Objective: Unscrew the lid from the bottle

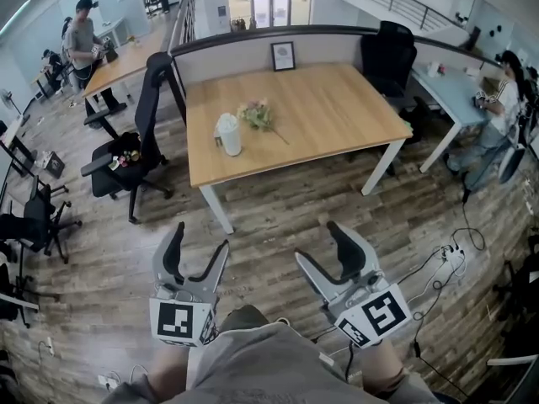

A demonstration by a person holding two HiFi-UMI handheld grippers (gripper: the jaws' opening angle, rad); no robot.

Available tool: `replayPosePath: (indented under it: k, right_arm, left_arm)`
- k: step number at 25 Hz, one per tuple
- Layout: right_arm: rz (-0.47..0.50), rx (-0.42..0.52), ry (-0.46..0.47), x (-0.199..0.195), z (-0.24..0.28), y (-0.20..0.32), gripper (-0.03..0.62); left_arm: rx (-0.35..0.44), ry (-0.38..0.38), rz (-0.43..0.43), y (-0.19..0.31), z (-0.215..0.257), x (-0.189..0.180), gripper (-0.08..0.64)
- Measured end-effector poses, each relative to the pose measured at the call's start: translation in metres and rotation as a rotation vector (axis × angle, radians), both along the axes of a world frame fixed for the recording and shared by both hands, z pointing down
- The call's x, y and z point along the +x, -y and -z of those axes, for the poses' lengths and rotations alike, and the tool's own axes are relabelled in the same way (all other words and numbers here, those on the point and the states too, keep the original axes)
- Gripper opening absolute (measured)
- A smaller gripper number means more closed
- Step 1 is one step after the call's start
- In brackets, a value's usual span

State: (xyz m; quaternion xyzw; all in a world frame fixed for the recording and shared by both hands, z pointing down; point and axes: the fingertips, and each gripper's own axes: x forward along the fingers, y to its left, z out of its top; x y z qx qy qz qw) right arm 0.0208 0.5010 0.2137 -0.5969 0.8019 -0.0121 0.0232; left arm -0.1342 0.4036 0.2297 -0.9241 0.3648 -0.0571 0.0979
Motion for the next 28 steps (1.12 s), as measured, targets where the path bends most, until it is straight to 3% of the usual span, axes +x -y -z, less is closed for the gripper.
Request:
replayPosePath:
  k: [12, 28]
  right_arm:
    - [0.022, -0.060, -0.002, 0.005, -0.021, 0.059, 0.279]
    - [0.002, -0.149, 0.015, 0.024, -0.032, 0.250, 0.279]
  left_arm:
    - [-0.074, -0.004, 0.008, 0.058, -0.022, 0.007, 0.342]
    - [-0.126, 0.053, 0.009, 0.247, -0.045, 0.029, 0.344]
